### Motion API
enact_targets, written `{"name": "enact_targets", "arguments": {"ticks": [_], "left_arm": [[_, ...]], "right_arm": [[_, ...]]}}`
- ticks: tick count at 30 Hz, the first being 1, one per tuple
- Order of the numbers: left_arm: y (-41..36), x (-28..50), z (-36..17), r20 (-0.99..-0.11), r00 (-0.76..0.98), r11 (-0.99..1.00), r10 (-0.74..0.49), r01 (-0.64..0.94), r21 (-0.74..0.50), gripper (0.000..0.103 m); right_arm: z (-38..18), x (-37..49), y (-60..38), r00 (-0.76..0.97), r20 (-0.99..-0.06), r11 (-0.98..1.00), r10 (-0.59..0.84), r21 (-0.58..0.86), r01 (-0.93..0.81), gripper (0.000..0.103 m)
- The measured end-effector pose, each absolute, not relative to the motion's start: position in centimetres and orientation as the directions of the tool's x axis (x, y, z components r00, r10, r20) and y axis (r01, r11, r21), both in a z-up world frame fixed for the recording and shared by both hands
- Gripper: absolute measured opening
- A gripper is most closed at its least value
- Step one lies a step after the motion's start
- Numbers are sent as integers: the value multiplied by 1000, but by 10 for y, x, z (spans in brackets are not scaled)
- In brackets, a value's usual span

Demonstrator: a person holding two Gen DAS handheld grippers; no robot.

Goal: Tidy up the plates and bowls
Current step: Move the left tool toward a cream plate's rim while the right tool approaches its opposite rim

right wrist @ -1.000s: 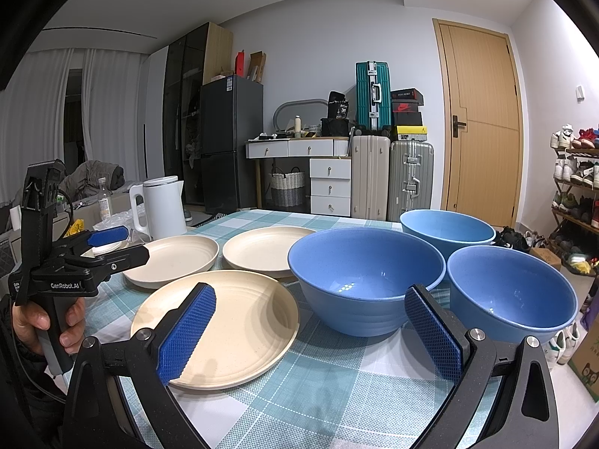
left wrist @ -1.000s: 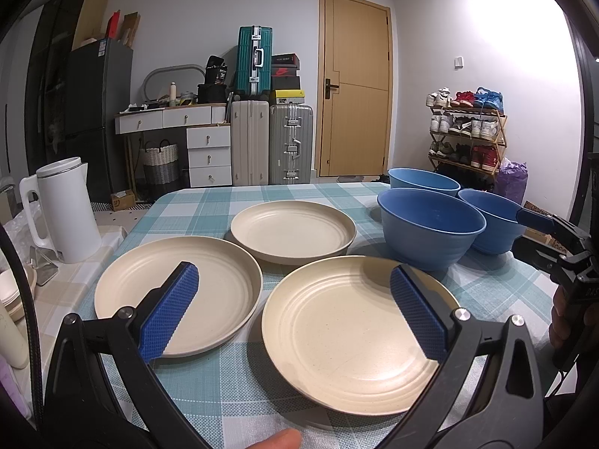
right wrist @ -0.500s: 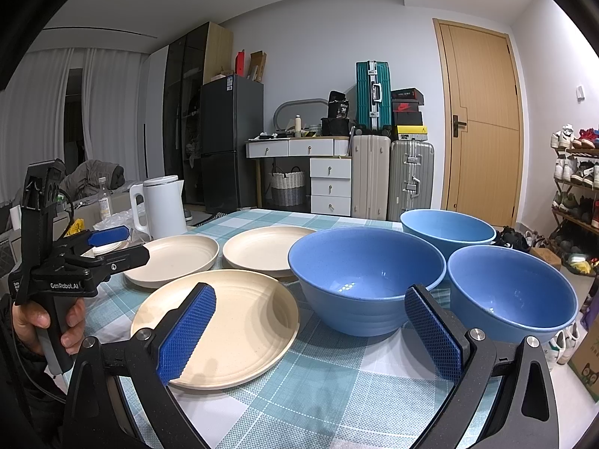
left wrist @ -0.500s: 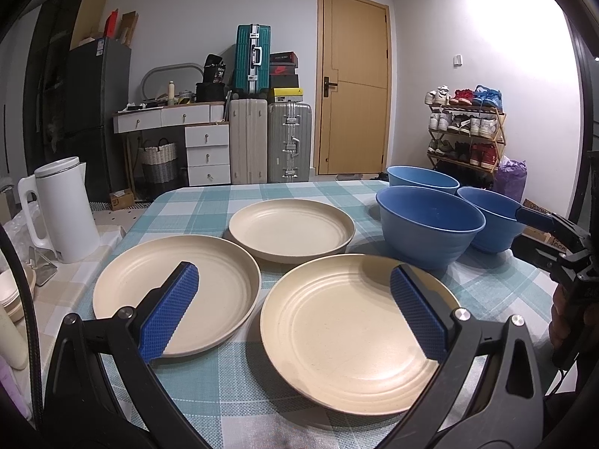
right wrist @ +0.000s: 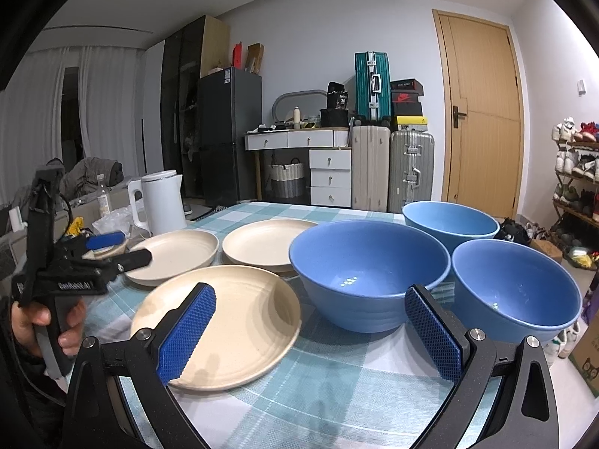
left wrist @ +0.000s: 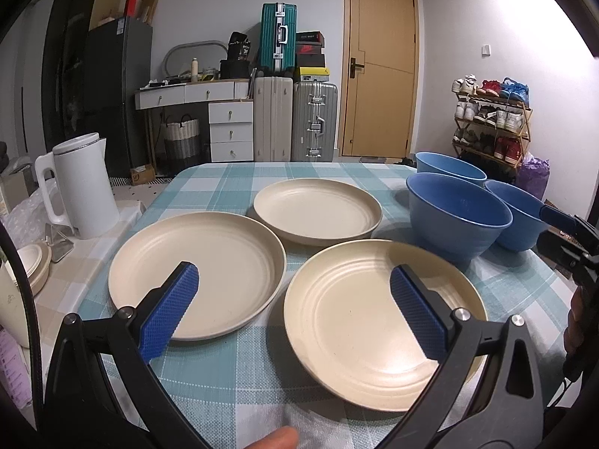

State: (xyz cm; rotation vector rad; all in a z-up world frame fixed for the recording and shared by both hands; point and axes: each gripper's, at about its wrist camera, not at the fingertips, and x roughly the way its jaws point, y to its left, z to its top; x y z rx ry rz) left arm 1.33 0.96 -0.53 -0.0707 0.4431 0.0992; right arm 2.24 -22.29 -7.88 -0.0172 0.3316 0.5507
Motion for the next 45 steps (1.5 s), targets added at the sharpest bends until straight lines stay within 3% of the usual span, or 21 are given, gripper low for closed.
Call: {"name": "enact_targets", "arguments": {"ticks": [33,45], "left_arm": [[67,20,24,-571,808,960,142,-252,-118,102],[108,37,20,-607,774,934,179,-328,-144,102]], "right_arm": [[-16,74,-154,705,-463,827,538,127,-548,103],[-22,104,-123,657,-509,810,556,154,-565,103]]}}
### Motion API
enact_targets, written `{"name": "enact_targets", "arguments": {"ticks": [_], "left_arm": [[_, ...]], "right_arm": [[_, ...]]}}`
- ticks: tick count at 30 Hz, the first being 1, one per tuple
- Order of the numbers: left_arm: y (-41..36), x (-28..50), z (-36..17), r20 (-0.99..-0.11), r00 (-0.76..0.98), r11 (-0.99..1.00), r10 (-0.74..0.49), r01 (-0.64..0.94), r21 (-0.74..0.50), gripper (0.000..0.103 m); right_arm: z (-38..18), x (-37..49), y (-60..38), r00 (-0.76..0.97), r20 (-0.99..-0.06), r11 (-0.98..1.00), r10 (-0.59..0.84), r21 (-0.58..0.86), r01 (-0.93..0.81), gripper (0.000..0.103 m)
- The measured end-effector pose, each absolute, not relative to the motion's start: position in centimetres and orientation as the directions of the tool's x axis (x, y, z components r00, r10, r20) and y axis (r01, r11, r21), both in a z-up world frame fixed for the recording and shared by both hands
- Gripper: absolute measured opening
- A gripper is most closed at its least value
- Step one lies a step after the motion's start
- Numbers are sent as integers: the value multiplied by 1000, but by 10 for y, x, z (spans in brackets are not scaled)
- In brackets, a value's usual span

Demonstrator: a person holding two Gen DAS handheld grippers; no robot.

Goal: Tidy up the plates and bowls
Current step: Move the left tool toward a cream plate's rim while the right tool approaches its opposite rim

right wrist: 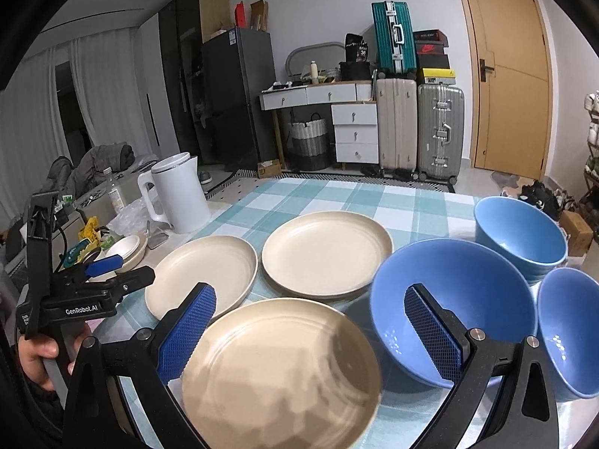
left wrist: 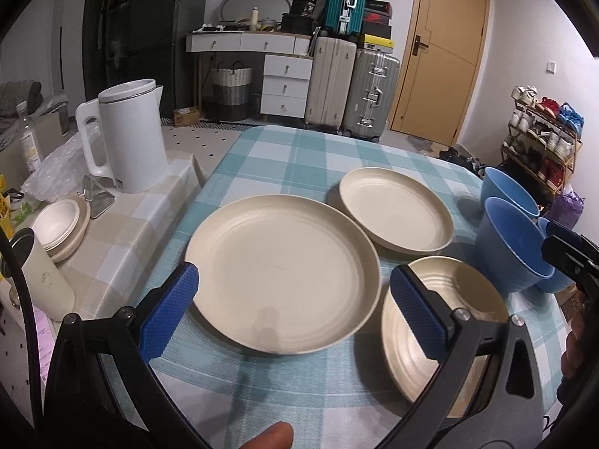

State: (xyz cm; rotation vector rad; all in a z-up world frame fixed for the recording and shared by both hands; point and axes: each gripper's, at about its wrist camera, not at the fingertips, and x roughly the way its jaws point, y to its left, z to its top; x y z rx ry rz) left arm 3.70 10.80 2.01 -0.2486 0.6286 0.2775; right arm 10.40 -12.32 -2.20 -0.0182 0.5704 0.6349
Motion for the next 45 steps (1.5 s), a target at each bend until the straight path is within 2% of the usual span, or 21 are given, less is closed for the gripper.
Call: {"name": "enact_targets", "arguments": {"ticks": [29,35,45], "left_arm": [[161,82,-16,-692,692,903,205,-407,-140,102],[178,80,-24,-700,685,883,200,-436,-175,102],[192,76,-31,-719,657,870,226,-468,-154,102]], "right_arm": [[-43,158,-49,534,-608,758,588,183,-626,103],[-52,168,-35,491,-634,741,598,203,-640,103],[-69,175,0,448,-682,724,579,176,-667,103]]}}
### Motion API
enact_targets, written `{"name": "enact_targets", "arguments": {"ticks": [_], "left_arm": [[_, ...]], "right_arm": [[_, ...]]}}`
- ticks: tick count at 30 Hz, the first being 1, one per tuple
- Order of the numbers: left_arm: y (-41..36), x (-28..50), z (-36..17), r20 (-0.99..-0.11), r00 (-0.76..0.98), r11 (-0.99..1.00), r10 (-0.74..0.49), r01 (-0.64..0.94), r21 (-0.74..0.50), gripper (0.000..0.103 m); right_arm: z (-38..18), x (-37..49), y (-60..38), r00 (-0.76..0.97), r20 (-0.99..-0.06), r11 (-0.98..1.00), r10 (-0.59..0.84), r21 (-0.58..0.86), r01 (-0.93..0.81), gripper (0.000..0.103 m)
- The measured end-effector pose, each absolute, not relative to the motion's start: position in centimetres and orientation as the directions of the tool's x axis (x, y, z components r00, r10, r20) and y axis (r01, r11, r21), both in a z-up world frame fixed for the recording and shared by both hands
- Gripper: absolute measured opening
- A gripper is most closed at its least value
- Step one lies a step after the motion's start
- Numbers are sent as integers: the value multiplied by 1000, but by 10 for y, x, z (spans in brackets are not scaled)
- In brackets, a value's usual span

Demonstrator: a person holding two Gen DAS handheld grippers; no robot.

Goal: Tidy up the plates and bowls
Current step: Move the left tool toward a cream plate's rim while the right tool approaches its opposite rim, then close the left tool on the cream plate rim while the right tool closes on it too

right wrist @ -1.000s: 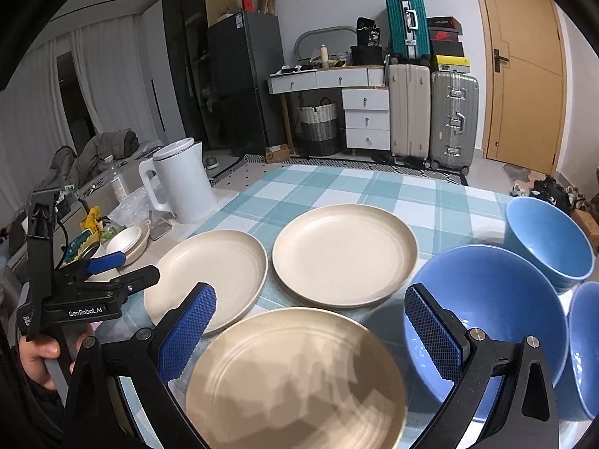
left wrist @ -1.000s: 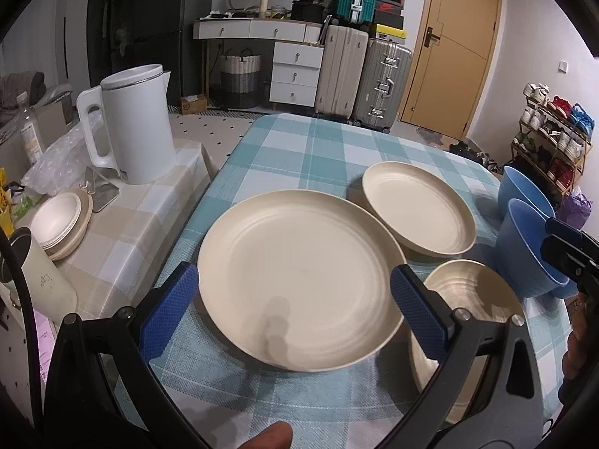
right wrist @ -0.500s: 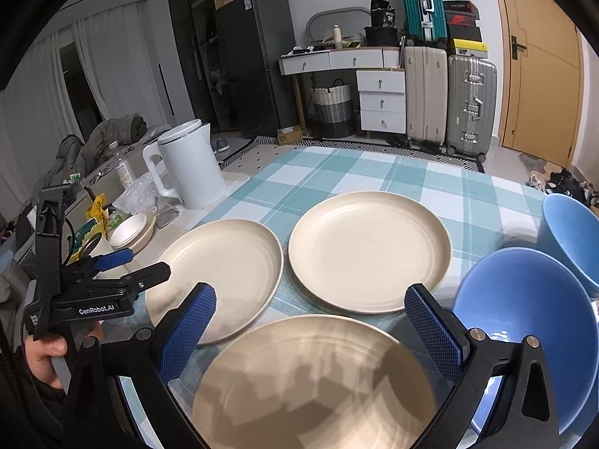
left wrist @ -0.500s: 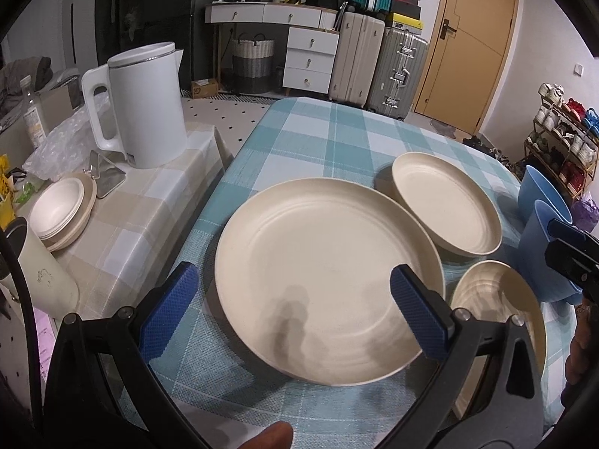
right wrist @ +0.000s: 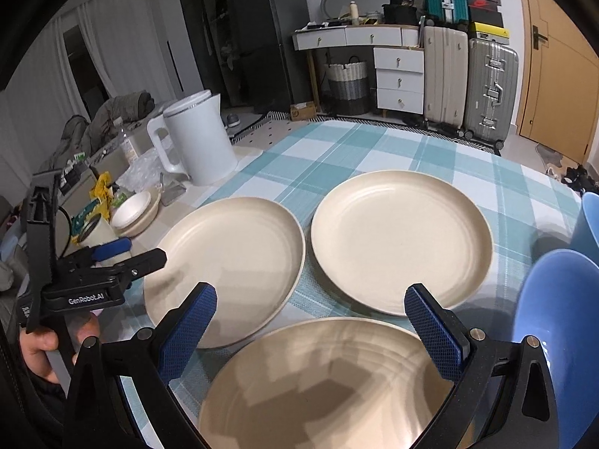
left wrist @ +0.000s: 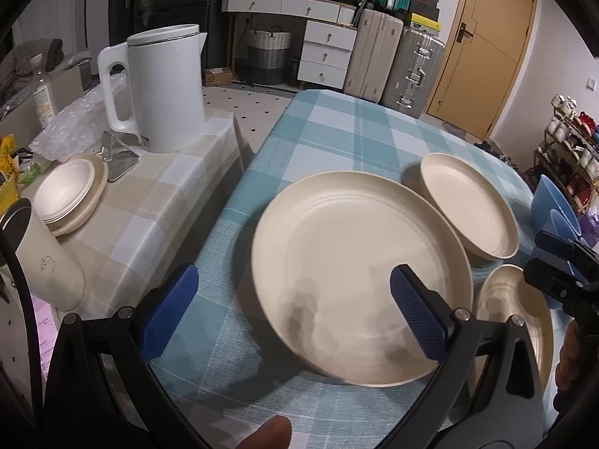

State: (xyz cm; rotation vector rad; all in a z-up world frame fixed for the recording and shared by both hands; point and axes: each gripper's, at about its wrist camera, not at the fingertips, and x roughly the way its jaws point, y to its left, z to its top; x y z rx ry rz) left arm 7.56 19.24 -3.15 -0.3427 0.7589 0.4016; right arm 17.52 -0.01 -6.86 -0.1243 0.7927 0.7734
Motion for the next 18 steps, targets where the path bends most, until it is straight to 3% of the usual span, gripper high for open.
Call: {"name": "enact_targets", "arguments": {"ticks": [7,11,18], "left_arm": [[195,78,-38,-728,641,875,243,-468,-121,102],[192,80,-39,-733,636,878,240,-464,-115,102],[197,83,-50,-767,607,873,209,-469,-134,102]], "right_arm": [[-82,178,20,402,-706,699,583,182,-692,102],[-93,185,31,349,-732,687,585,217,-694,85],[-102,188,47,320,-745,670,585,223,-708,84]]}}
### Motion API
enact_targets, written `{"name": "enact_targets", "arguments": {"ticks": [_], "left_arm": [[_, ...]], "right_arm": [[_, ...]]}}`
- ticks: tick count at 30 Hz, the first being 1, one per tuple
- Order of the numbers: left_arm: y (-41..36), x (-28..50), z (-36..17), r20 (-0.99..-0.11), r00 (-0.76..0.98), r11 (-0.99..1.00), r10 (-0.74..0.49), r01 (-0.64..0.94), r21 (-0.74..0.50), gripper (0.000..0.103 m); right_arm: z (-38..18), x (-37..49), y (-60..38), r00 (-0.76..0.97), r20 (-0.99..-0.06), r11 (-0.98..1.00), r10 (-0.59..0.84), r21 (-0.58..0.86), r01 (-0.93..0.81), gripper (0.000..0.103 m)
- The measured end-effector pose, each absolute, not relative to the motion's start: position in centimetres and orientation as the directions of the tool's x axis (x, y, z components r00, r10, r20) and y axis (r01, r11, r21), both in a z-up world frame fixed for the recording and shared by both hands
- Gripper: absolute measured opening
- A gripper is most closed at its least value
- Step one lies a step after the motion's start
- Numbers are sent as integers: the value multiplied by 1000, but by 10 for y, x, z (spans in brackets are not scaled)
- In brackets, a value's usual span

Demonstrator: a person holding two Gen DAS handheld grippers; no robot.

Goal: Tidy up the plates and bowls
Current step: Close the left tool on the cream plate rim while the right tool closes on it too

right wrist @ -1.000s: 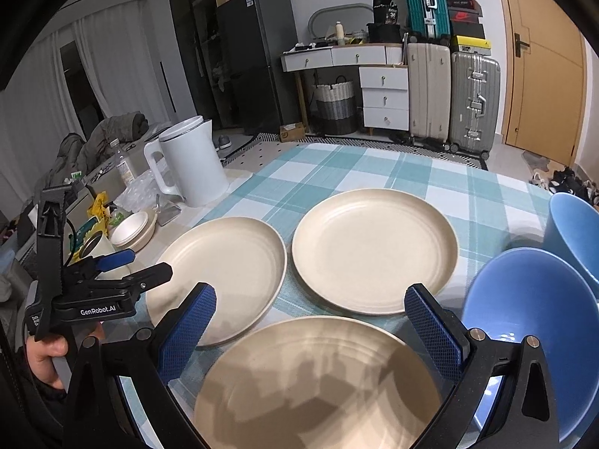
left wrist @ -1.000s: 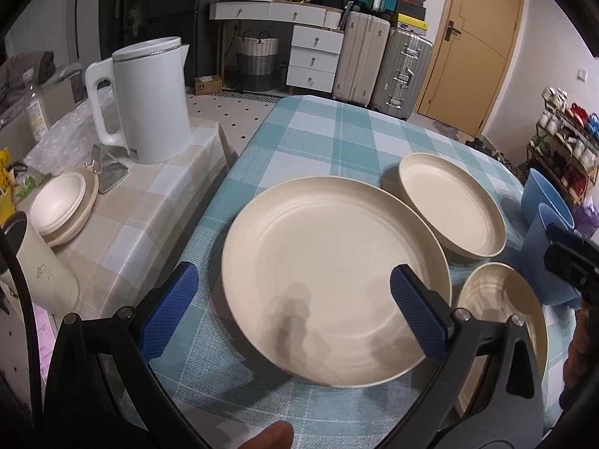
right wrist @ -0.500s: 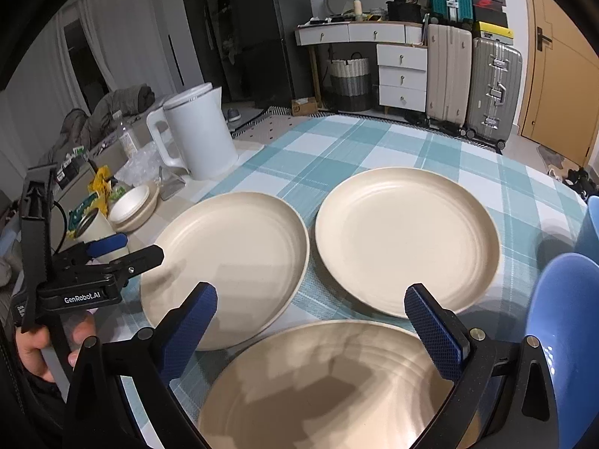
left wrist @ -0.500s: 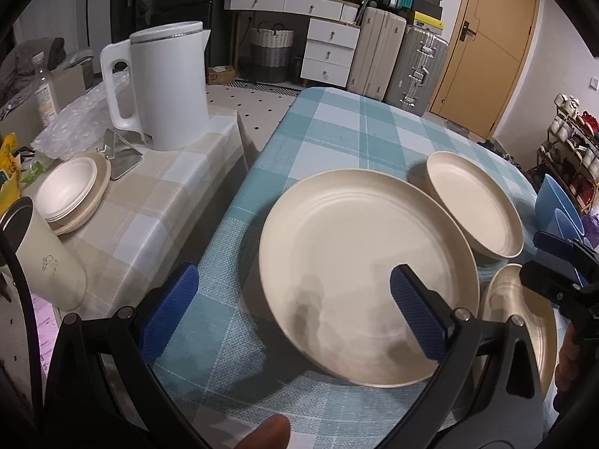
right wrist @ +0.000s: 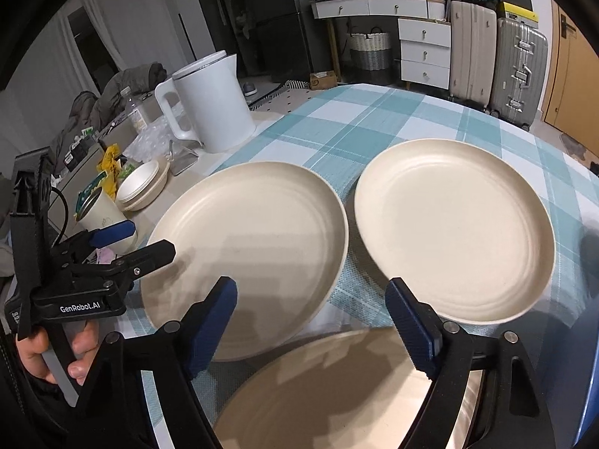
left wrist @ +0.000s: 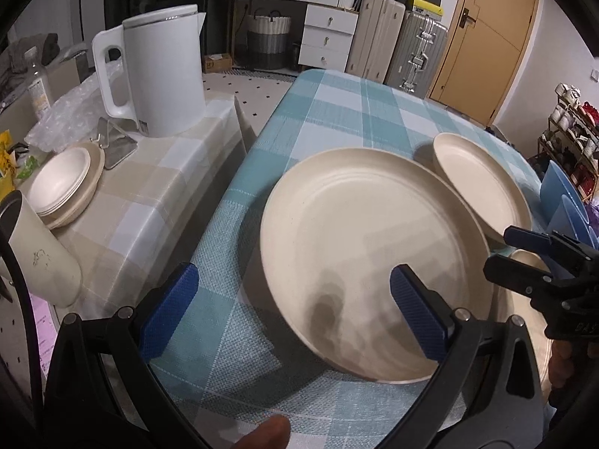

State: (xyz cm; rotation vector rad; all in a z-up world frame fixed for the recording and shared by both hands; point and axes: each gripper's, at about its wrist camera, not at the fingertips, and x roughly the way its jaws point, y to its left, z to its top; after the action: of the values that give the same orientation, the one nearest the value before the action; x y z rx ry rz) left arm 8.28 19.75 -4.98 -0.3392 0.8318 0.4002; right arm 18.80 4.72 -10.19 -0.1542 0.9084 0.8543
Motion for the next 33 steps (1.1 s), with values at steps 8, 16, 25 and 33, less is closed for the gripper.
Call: {"name": "enact_targets", "arguments": {"ticks": [8,16,25,33], "left_arm": [[203,82,-56,-777,603,867,178,-470,-167,99],[206,81,-62,-783,604,861,149,-469,-198,78],[201,86,-66,-787,599,871,148,-455,-183,34],[204,85,-65,-781,601,866,169,-469,-174,17]], "right_arm": [[-112,191,56,310,-757,676,574,224,-702,77],[-118,193,61,318,-767,683,557,206,-701,53],[-118,193,59,354,-774,707,526,167,-687,27],[-119,191,57,402,-769,730,497,120,-673,16]]}}
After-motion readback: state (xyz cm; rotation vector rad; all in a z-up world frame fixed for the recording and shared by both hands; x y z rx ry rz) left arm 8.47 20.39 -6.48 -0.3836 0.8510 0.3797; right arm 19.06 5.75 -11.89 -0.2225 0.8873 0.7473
